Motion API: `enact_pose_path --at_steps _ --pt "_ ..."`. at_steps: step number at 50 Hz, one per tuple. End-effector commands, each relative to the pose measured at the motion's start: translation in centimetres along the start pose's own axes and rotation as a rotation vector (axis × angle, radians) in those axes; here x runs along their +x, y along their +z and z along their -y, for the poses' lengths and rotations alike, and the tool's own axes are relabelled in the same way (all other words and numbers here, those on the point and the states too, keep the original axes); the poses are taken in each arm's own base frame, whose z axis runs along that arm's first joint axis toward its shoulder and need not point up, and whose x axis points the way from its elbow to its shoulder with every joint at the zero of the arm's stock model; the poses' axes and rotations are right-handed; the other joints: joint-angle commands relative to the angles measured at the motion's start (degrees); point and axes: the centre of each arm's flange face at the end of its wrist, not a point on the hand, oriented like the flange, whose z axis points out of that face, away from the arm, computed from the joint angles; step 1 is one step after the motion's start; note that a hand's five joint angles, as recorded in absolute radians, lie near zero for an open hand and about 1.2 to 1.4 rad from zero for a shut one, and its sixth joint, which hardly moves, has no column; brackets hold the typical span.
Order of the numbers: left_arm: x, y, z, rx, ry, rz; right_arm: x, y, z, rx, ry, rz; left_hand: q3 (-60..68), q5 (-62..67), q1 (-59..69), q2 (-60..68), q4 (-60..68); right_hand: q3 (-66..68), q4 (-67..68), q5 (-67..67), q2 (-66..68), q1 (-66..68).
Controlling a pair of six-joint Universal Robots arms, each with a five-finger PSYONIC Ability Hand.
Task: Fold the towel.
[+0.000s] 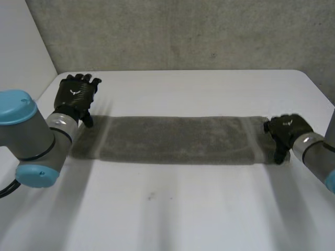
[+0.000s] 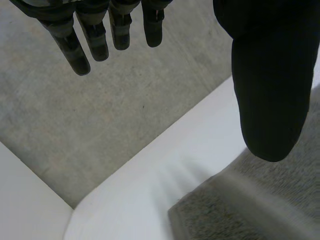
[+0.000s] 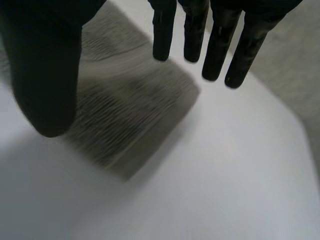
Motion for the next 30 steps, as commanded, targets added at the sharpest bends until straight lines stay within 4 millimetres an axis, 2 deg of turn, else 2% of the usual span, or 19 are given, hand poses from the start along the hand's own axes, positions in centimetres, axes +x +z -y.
enact_pose_path --at_steps 1,5,8,9,10,11,12,21,23,24,26,27,29,30 --pt "-0.3 -1.3 0.9 -0.004 -0.069 -0.003 -0.1 0.5 -1.8 -0.009 0.031 0.055 0.5 -1.5 -0.1 0.5 0.4 10.8 10.9 11.4 11.3 14.2" --pt "-0.1 -1.7 1.0 -0.005 -0.069 -0.009 -0.2 1.1 -2.3 0.000 0.029 0.048 0.5 -1.5 -0.1 0.5 0.4 13.2 13.3 13.8 13.7 16.6" --pt "0.0 -2.1 1.2 -0.004 -0.069 -0.013 0.1 1.6 -2.6 0.012 0.023 0.031 0.5 -1.5 -0.1 0.5 0.4 20.6 20.7 21.2 21.1 24.0" --pt "0.1 -2.2 1.2 -0.003 -0.069 -0.014 0.1 1.8 -2.7 0.019 0.019 0.025 0.5 -1.5 -0.1 0.5 0.4 28.6 28.7 29.2 29.0 32.0" --pt "0.2 -2.3 1.2 -0.006 -0.069 -0.017 0.2 2.0 -2.8 0.023 0.017 0.017 0.5 -1.5 -0.1 0.5 0.4 42.0 42.1 42.6 42.5 45.4" --pt "0.2 -2.3 1.2 -0.006 -0.069 -0.017 0.2 2.0 -2.8 0.023 0.017 0.017 0.5 -1.5 -0.1 0.5 0.4 42.1 42.2 42.7 42.6 45.5" --pt "0.2 -2.3 1.2 -0.006 -0.068 -0.017 0.5 2.2 -2.7 0.034 0.011 -0.002 0.5 -1.5 -0.1 0.5 0.4 57.1 57.1 57.6 57.5 60.5" --pt "0.1 -2.3 1.2 -0.007 -0.069 -0.012 3.5 3.0 -3.3 0.023 -0.026 -0.139 0.5 -1.5 -0.1 0.5 0.4 57.2 57.3 57.8 57.7 60.6" --pt "0.0 -2.3 1.2 -0.007 -0.069 -0.009 6.0 3.2 -4.5 -0.030 -0.069 -0.204 0.5 -1.5 -0.1 0.5 0.4 57.2 57.3 57.8 57.7 60.6" --pt "0.0 -2.3 1.2 -0.007 -0.069 -0.009 6.1 3.2 -4.5 -0.030 -0.069 -0.204 0.5 -1.5 -0.1 0.5 0.4 57.2 57.3 57.8 57.7 60.6" --pt "-0.1 -2.3 1.4 -0.002 -0.069 -0.008 8.9 3.3 -5.6 -0.075 -0.142 -0.266 0.5 -1.5 -0.1 0.5 0.4 57.2 57.3 57.8 57.7 60.6" --pt "-0.1 -2.3 1.4 -0.002 -0.069 -0.008 8.9 3.3 -5.6 -0.075 -0.142 -0.266 0.5 -1.5 -0.1 0.5 0.4 57.2 57.3 57.8 57.7 60.6" --pt "-0.1 -2.3 1.5 0.001 -0.069 -0.007 12.2 3.0 -6.4 -0.116 -0.205 -0.347 0.5 -1.5 -0.1 0.5 0.4 57.2 57.3 57.8 57.7 60.6" --pt "-0.2 -2.4 1.6 0.004 -0.069 -0.006 12.2 3.0 -6.4 -0.116 -0.206 -0.348 0.5 -1.5 -0.1 0.5 0.4 57.2 57.3 57.8 57.7 60.6"
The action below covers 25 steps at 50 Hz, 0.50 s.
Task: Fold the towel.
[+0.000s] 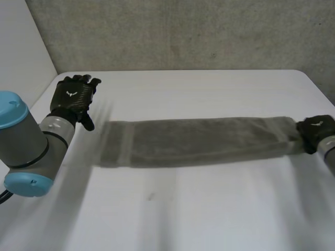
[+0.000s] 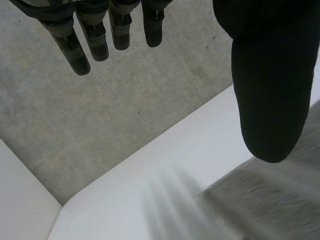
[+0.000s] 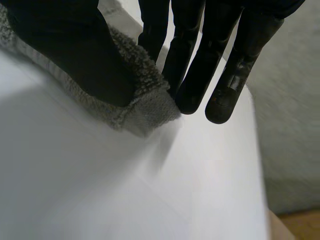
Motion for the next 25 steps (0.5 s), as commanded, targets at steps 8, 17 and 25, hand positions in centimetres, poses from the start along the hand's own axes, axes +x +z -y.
enact_pose_path --at_steps 8,17,25 --pt "-0.6 -0.5 1.5 0.037 -0.001 0.017 9.9 1.2 0.3 -0.016 -0.123 -0.270 0.5 -1.5 -0.1 0.6 0.4 12.7 11.7 14.9 12.9 25.7" --pt "-1.1 -1.3 5.7 0.156 -0.155 0.012 0.6 -3.3 13.1 0.377 -0.024 -0.083 0.5 -1.5 -0.1 0.6 0.4 12.7 11.7 14.9 12.9 25.7" --pt "-1.7 -2.1 8.9 0.164 -0.251 -0.005 -14.7 -9.5 17.8 0.589 -0.094 0.260 0.5 -1.5 -0.1 0.6 0.4 12.7 11.7 14.9 12.9 25.7"
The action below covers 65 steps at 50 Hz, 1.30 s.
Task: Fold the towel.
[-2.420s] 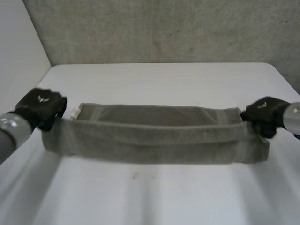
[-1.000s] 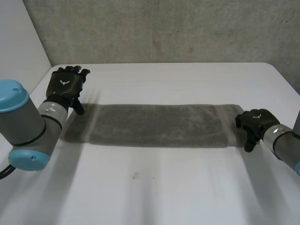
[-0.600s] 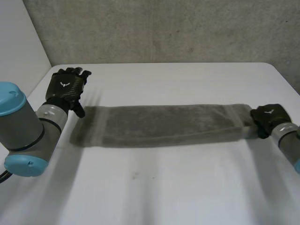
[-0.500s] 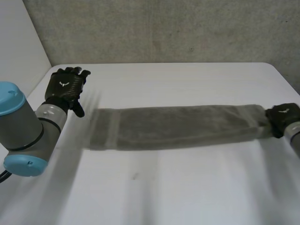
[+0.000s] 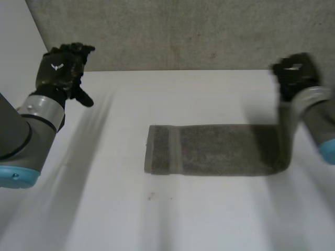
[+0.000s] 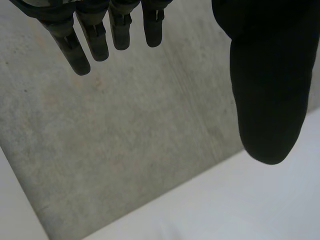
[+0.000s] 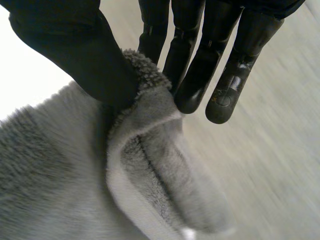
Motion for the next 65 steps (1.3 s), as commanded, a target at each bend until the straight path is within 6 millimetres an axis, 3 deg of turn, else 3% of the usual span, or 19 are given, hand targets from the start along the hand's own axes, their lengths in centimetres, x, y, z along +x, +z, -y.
enact_pose_path --at_steps 1,2,4,7,9,13,15,18,23,26,29,34,40,44,45,50,59,64,65 --pt "0.2 -0.3 3.3 -0.013 -0.087 -0.020 -14.8 -4.8 6.4 0.200 0.005 0.343 0.5 -1.5 -0.1 0.6 0.5 11.6 11.6 14.1 12.9 25.7" --pt "0.2 -0.3 3.3 -0.013 -0.087 -0.020 -14.8 -4.8 6.4 0.200 0.005 0.343 0.5 -1.5 -0.1 0.6 0.5 11.6 11.6 14.1 12.9 25.7" --pt "0.7 -0.4 3.9 -0.023 -0.092 -0.038 -18.8 -6.6 5.8 0.195 -0.005 0.444 0.5 -1.5 -0.1 0.6 0.5 11.6 11.6 14.1 12.9 25.7" --pt "1.3 -0.4 4.4 -0.038 -0.096 -0.060 -20.5 -7.4 5.2 0.185 -0.012 0.493 0.5 -1.5 -0.1 0.6 0.5 11.6 11.6 14.1 12.9 25.7" --pt "1.7 -0.1 4.2 -0.046 -0.096 -0.073 -23.4 -9.2 4.2 0.168 -0.025 0.583 0.5 -1.5 -0.1 0.6 0.5 11.6 11.6 14.1 12.9 25.7" --pt "2.9 0.1 3.8 -0.052 -0.098 -0.107 -24.2 -10.0 3.4 0.152 -0.023 0.626 0.5 -1.5 -0.1 0.6 0.5 11.3 11.4 13.9 12.6 25.4" --pt "3.7 0.2 3.6 -0.053 -0.098 -0.129 -23.4 -9.9 3.8 0.141 0.002 0.602 0.5 -1.5 -0.1 0.6 0.5 -58.4 -58.4 -55.9 -57.1 -44.3" --pt "5.5 0.3 3.0 -0.059 -0.100 -0.174 -22.2 -9.6 4.2 0.131 0.035 0.572 0.5 -1.5 -0.1 0.6 0.5 -58.4 -58.4 -55.9 -57.1 -44.3" --pt "8.2 0.2 1.7 -0.048 -0.102 -0.237 -12.9 -6.3 2.9 0.004 0.224 0.351 0.5 -1.5 -0.1 0.6 0.5 -58.4 -58.4 -55.9 -57.1 -44.3" --pt "8.8 0.2 1.2 -0.049 -0.101 -0.251 -10.4 -6.2 1.0 -0.078 0.279 0.316 0.5 -1.5 -0.1 0.6 0.5 -58.4 -58.4 -55.9 -57.1 -44.3" --pt "10.3 0.0 -0.1 -0.065 -0.104 -0.292 -10.0 -6.4 -0.1 -0.123 0.290 0.323 0.5 -1.4 0.0 0.6 0.5 -58.4 -58.4 -55.9 -57.1 -44.3" --pt "13.0 -0.6 -2.9 -0.109 -0.085 -0.376 -8.3 -7.3 -5.2 -0.297 0.326 0.349 0.7 -1.2 0.2 0.8 0.7 -58.4 -58.4 -55.9 -57.1 -44.3" --pt "15.1 -1.6 -7.6 -0.201 0.020 -0.429 -8.0 -8.1 -7.3 -0.350 0.343 0.367 0.7 -1.2 0.2 0.8 0.7 -58.4 -58.4 -55.9 -57.1 -44.3" --pt "15.6 -2.5 -10.6 -0.257 0.127 -0.455 -7.8 -8.1 -8.8 -0.351 0.341 0.360 0.7 -1.2 0.2 0.8 0.7 -41.3 -41.2 -38.7 -40.0 -27.2" --pt "15.6 -2.5 -10.7 -0.258 0.128 -0.455 -7.8 -8.1 -8.8 -0.351 0.341 0.359 0.7 -1.2 0.2 0.8 0.7 -41.2 -41.1 -38.6 -39.9 -27.1" --pt "15.4 -3.3 -11.6 -0.290 0.184 -0.454 -6.6 -6.5 -8.6 -0.252 0.320 0.284 0.5 -1.4 0.0 0.6 0.5 11.5 11.5 14.0 12.8 25.6" --pt "14.5 -4.1 -10.0 -0.289 0.191 -0.399 -4.5 -4.0 -5.3 -0.111 0.294 0.207 0.5 -1.5 -0.1 0.6 0.5 11.6 11.6 14.1 12.9 25.7" --pt "12.4 -3.6 -6.4 -0.229 0.197 -0.265 -7.8 -3.9 1.3 0.067 0.269 0.298 0.5 -1.5 -0.1 0.6 0.5 11.6 11.6 14.1 12.9 25.7" --pt "12.3 -3.6 -6.4 -0.229 0.197 -0.265 -7.8 -3.9 1.3 0.067 0.269 0.298 0.5 -1.5 -0.1 0.6 0.5 11.6 11.6 14.1 12.9 25.7"
